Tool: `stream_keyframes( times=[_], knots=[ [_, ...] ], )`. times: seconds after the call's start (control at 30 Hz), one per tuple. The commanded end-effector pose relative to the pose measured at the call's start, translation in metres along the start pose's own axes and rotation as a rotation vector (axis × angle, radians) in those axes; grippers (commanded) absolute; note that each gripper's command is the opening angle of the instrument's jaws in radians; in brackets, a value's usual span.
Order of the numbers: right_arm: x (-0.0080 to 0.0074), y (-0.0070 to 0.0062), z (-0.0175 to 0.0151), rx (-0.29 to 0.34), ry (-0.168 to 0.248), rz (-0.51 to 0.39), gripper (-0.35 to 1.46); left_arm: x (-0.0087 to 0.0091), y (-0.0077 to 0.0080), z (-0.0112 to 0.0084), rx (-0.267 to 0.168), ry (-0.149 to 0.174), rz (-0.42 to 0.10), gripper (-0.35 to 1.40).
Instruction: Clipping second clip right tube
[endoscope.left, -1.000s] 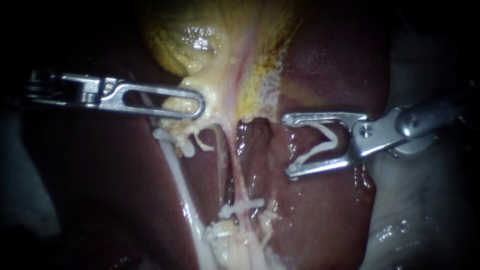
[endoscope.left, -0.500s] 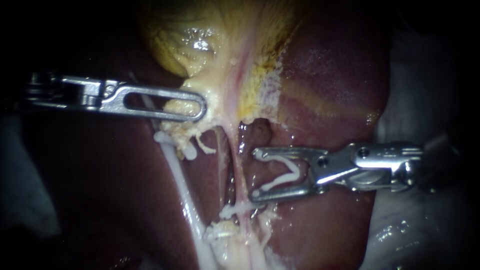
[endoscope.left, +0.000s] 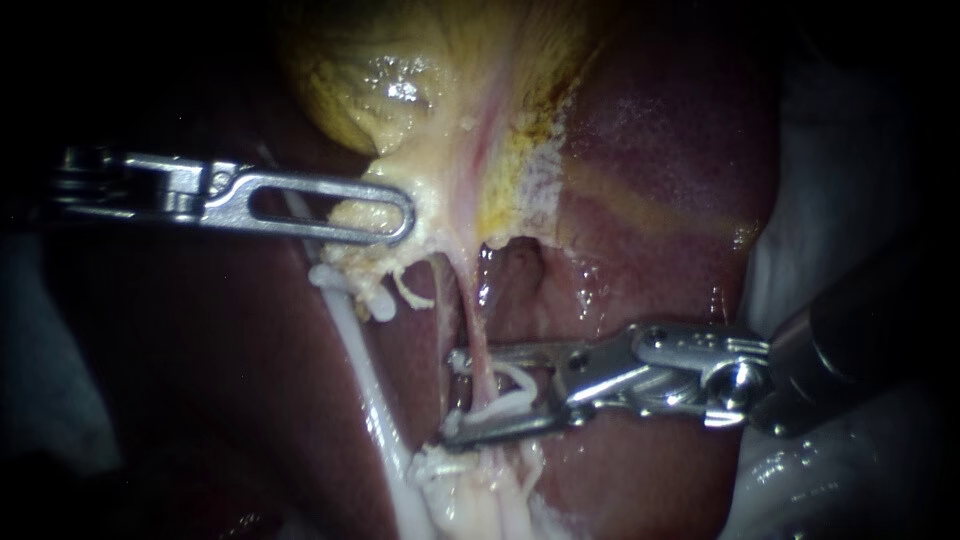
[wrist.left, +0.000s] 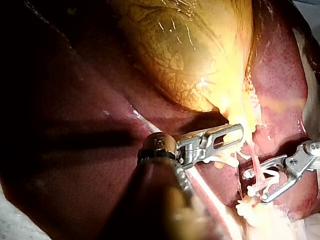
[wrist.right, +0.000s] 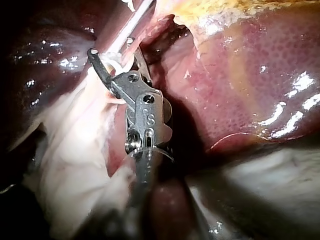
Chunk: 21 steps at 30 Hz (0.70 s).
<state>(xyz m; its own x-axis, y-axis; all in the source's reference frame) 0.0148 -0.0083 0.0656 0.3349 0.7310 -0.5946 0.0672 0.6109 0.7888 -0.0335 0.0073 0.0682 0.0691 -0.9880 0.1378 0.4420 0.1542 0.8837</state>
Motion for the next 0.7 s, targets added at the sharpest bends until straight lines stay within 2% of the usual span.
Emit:
stream_keyframes(
  times=[0.03,0.23,0.33,0.47,0.7],
  knots=[
    [0.0002,-0.0001,0.0001,0.001,0.005,-0.001,0.42,0.0,0.0,0.0,0.0,0.0,0.0,-0.35],
    [0.0003,-0.0002,0.0003,0.001,0.008,0.023,0.34,0.0,0.0,0.0,0.0,0.0,0.0,-0.35],
    [0.0002,-0.0002,0.0001,0.002,0.008,0.035,0.1,0.0,0.0,0.0,0.0,0.0,0.0,-0.35],
    [0.0001,-0.0003,-0.0004,0.004,0.008,0.082,-0.35,0.0,0.0,0.0,0.0,0.0,0.0,-0.35],
    [-0.0011,-0.0003,-0.0004,0.007,0.003,0.073,-0.35,-0.0002,0.0003,0.0001,0.0,0.0,0.0,-0.35]
  ],
)
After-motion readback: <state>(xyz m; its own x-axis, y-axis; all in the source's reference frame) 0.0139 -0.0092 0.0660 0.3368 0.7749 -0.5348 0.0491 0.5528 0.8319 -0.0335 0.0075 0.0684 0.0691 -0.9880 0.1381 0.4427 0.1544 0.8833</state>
